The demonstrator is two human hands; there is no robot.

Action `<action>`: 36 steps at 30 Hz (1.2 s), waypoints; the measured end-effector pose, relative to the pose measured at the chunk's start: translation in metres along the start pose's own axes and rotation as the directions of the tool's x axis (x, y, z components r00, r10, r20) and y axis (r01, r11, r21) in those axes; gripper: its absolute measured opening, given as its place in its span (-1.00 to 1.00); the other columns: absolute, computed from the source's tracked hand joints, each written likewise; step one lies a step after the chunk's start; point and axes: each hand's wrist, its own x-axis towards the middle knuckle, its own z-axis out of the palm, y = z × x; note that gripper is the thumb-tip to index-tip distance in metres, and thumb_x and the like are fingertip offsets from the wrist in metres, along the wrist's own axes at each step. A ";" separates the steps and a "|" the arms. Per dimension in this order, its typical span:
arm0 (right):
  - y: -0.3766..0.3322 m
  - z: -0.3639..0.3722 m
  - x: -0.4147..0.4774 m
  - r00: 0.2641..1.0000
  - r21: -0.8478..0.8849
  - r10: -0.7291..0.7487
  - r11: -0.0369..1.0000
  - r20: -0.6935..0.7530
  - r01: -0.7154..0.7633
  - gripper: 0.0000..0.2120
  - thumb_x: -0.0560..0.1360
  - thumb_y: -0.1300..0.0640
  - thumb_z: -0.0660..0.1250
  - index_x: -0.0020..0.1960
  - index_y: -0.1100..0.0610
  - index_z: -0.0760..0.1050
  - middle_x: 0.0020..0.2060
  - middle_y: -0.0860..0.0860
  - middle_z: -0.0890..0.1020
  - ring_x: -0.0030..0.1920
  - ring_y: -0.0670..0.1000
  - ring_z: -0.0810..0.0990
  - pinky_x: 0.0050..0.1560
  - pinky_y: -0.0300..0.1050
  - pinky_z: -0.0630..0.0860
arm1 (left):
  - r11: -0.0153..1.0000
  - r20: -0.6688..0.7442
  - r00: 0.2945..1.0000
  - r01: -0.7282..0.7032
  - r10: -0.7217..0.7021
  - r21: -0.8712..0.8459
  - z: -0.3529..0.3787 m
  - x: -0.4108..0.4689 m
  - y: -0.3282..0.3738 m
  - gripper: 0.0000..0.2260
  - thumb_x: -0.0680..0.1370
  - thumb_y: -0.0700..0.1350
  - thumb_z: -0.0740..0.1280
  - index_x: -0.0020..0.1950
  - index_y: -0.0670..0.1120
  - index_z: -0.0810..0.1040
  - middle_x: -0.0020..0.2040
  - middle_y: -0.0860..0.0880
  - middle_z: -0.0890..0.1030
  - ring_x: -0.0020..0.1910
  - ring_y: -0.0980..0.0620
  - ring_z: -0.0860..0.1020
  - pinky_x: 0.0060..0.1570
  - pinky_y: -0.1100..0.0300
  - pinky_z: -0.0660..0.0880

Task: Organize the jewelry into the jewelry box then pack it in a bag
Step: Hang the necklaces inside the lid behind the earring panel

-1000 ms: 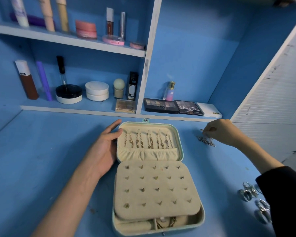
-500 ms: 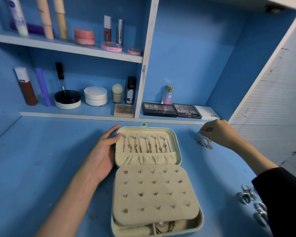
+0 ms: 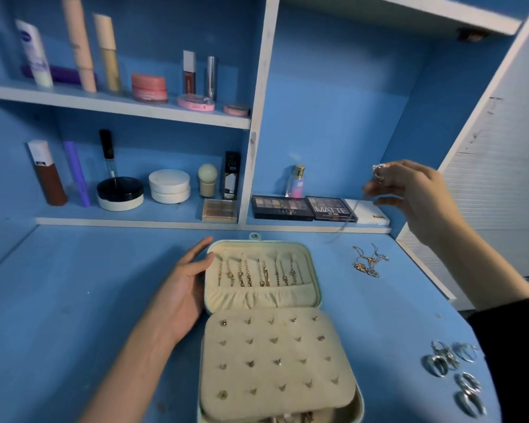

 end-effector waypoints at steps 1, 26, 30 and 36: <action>-0.006 0.002 -0.002 1.000 0.020 -0.009 1.000 0.011 0.008 -0.89 0.50 0.29 0.21 -0.19 0.19 0.46 -0.34 0.14 0.62 -0.32 0.08 0.60 -0.26 -0.14 0.48 | 1.000 0.001 1.000 0.000 0.000 -0.004 0.000 0.000 0.000 -0.63 0.58 -0.27 0.18 0.37 -0.03 0.42 0.03 -0.11 0.64 0.01 -0.06 0.59 -0.11 0.04 0.47; -0.053 0.087 -0.048 0.900 0.043 -0.109 0.994 0.422 0.100 -0.84 0.55 0.28 0.21 -0.20 0.18 0.45 -0.32 0.11 0.60 -0.25 0.10 0.57 -0.23 -0.14 0.50 | 1.000 0.010 1.000 -0.015 0.015 -0.022 -0.002 -0.002 0.001 -0.59 0.55 -0.29 0.23 0.39 -0.05 0.41 -0.01 -0.12 0.68 -0.03 -0.07 0.63 -0.14 0.05 0.49; -0.052 0.098 -0.050 0.891 0.076 -0.096 0.995 0.444 0.069 -0.86 0.57 0.27 0.19 -0.17 0.19 0.42 -0.32 0.14 0.62 -0.26 0.09 0.58 -0.23 -0.13 0.52 | 1.000 0.007 1.000 -0.016 0.016 -0.007 -0.001 -0.002 0.002 -0.59 0.56 -0.28 0.22 0.40 -0.04 0.40 -0.01 -0.13 0.67 0.00 -0.08 0.61 -0.14 0.05 0.50; -0.052 0.105 -0.054 0.884 0.098 -0.091 0.994 0.459 0.052 -0.92 0.57 0.24 0.18 -0.09 0.20 0.40 -0.43 0.16 0.59 -0.36 0.14 0.56 -0.34 -0.12 0.50 | 1.000 0.012 1.000 -0.006 0.006 -0.006 0.001 -0.004 0.003 -0.59 0.57 -0.29 0.20 0.41 -0.04 0.37 0.05 -0.17 0.63 0.01 -0.09 0.59 -0.17 0.06 0.48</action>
